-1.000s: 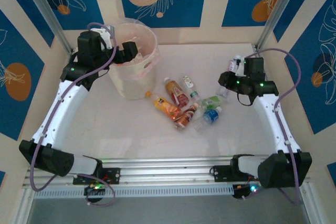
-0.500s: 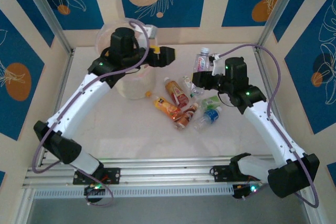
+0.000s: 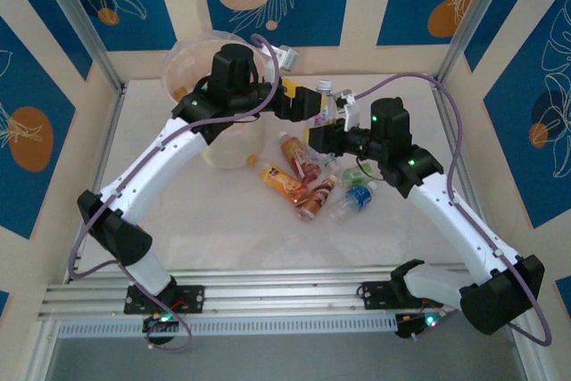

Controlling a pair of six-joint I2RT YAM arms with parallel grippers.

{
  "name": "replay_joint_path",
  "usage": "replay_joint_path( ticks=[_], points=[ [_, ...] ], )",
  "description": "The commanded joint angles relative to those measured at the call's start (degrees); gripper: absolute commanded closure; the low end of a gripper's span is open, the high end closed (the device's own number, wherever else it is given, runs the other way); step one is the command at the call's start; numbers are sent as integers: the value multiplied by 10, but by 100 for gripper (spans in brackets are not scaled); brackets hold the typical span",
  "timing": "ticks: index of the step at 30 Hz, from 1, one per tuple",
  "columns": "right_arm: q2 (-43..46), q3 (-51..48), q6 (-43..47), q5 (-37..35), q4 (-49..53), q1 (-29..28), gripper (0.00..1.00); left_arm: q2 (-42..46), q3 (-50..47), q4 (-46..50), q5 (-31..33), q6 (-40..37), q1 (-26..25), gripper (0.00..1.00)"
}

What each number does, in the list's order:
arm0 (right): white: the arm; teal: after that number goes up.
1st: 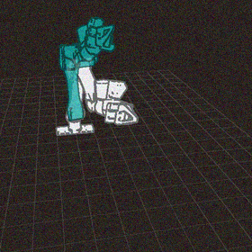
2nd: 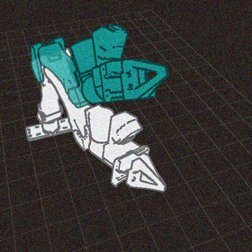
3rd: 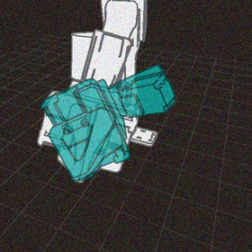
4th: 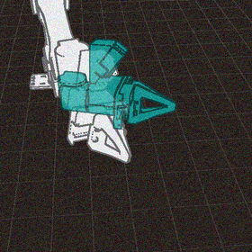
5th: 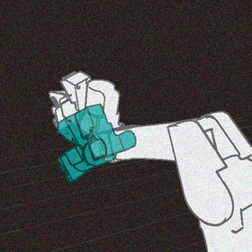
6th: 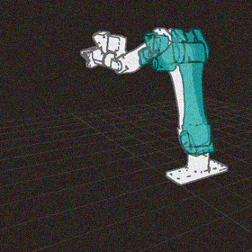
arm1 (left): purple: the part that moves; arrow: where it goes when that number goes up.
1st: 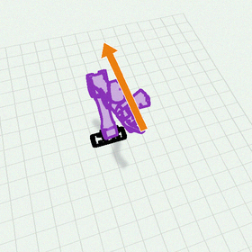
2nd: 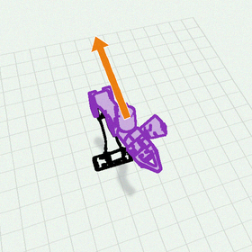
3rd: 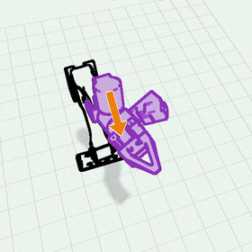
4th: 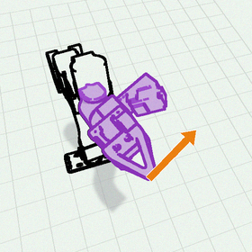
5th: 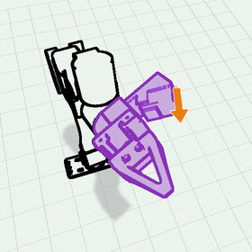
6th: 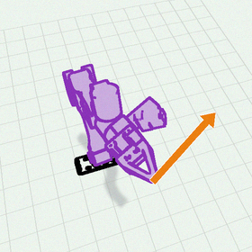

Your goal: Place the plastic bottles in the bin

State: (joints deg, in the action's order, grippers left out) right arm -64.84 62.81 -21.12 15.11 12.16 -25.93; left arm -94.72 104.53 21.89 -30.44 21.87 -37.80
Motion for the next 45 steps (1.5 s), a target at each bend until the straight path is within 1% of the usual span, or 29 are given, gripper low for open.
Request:
replay_joint_path(
  ticks=[1, 7, 10, 15, 18, 21, 22, 24, 25, 27, 28, 29, 31, 32, 34, 39, 45],
  points=[
    [-1, -7, 6, 25, -38, -5, 65, -7, 20, -4, -44, -19, -4, 1],
    [-4, -4, -4, 43, -57, -7, 64, -15, 19, -1, -86, -22, -4, 10],
    [-8, -4, -10, 54, -67, -7, 64, -21, 17, -7, -104, -16, -4, 12],
    [-16, -1, -16, 66, -78, -9, 64, -28, 19, -15, -119, -10, -3, 20],
    [-20, 0, -18, 65, -79, -11, 64, -28, 19, -16, -125, -8, -4, 31],
    [-19, 1, -18, 58, -77, -10, 63, -24, 18, -9, -117, -13, -3, 46],
    [-19, 1, -17, 55, -76, -11, 62, -22, 18, -5, -111, -16, -3, 51],
    [-17, 3, -17, 50, -70, -11, 59, -16, 19, 0, -99, -22, -3, 59],
    [-15, 4, -15, 46, -68, -11, 56, -14, 18, 2, -92, -24, -3, 62],
    [-13, 6, -12, 36, -58, -12, 47, -8, 19, 7, -78, -28, -3, 64],
    [-11, 9, -9, 29, -50, -12, 41, -6, 20, 9, -68, -32, -2, 65],
    [-9, 12, -7, 22, -41, -12, 32, -3, 22, 14, -56, -37, -1, 65],
    [-5, 18, 0, 5, -21, -12, 23, 1, 33, 30, -31, -50, 2, 66],
    [-1, 21, 6, -3, -10, -13, 17, 3, 40, 42, -13, -59, 5, 66],
    [9, 21, 11, -22, 5, -13, 2, 8, 54, 59, 21, -76, 9, 66],
    [44, 19, 16, -66, 38, -13, 1, 22, 95, 90, 116, -120, 32, 66],
    [75, 27, 0, -136, 93, -13, 1, 22, 164, 107, 242, -197, 67, 66]
  ],
)
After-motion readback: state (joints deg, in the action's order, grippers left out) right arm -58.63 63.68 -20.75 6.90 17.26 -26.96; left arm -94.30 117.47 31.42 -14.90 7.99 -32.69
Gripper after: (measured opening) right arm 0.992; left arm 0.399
